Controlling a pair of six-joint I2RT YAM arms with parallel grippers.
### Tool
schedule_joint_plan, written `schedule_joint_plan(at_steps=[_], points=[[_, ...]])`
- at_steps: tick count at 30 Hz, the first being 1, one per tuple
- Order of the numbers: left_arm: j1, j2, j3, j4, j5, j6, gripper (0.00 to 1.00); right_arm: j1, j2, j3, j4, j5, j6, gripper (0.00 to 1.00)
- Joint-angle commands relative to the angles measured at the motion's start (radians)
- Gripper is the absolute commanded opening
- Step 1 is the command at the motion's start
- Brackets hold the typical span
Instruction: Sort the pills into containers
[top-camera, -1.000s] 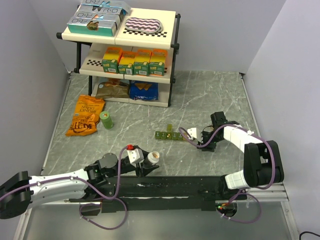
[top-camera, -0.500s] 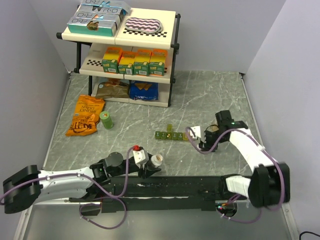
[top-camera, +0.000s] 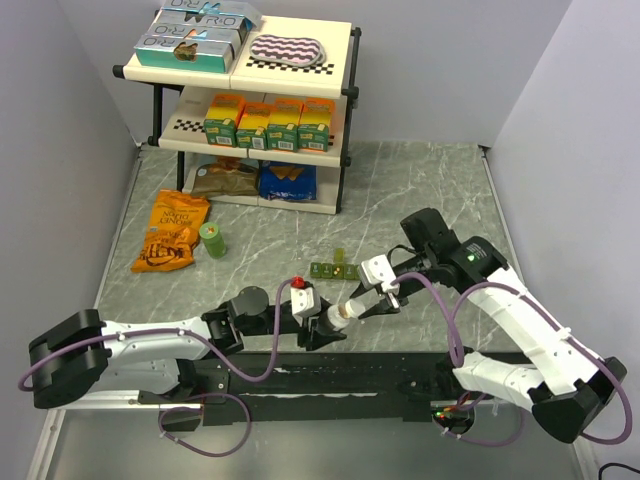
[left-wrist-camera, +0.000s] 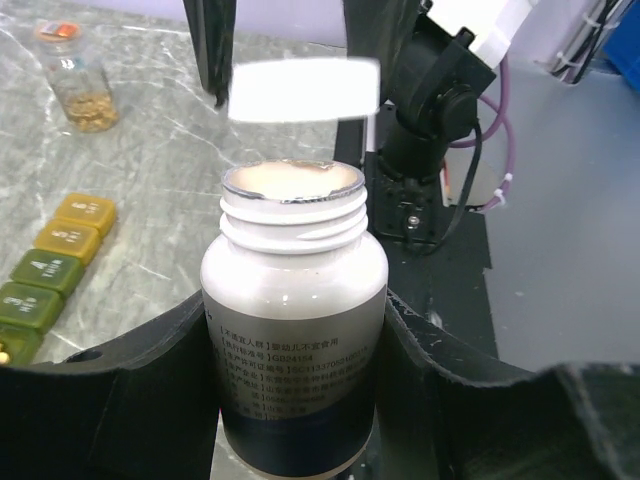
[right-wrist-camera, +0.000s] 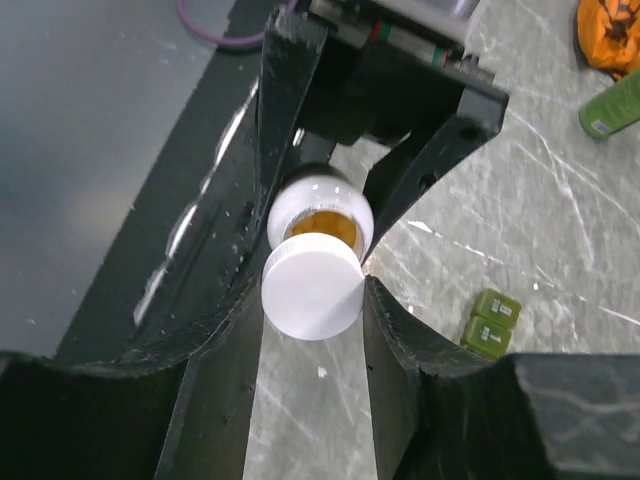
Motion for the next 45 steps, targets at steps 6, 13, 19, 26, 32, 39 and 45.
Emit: schedule_joint_plan(at_steps=[6, 13, 19, 26, 32, 39, 45], points=[[-0.003, 0.018, 0.072, 0.053, 0.074, -0.061, 0.01, 0.049, -0.001, 0.039, 0.023, -0.074, 0.076, 0.16], [-0.003, 0.046, 0.098, 0.048, 0.096, -0.076, 0.01, 0.069, 0.026, 0.038, 0.043, -0.051, 0.073, 0.16], [-0.003, 0.046, 0.104, 0.065, 0.119, -0.091, 0.01, 0.079, 0.035, 0.030, 0.057, -0.030, 0.073, 0.17], [-0.003, 0.006, 0.076, 0.071, 0.114, -0.097, 0.01, 0.077, 0.032, 0.021, 0.057, 0.035, 0.056, 0.17], [-0.004, -0.038, 0.041, 0.077, 0.091, -0.107, 0.01, 0.077, 0.025, 0.005, 0.046, 0.027, 0.055, 0.17], [-0.003, -0.045, 0.041, 0.084, 0.075, -0.107, 0.01, 0.079, 0.025, -0.007, 0.044, -0.017, 0.059, 0.17], [-0.004, -0.031, 0.044, 0.097, 0.071, -0.113, 0.01, 0.080, 0.031, 0.005, 0.046, -0.065, 0.073, 0.17]])
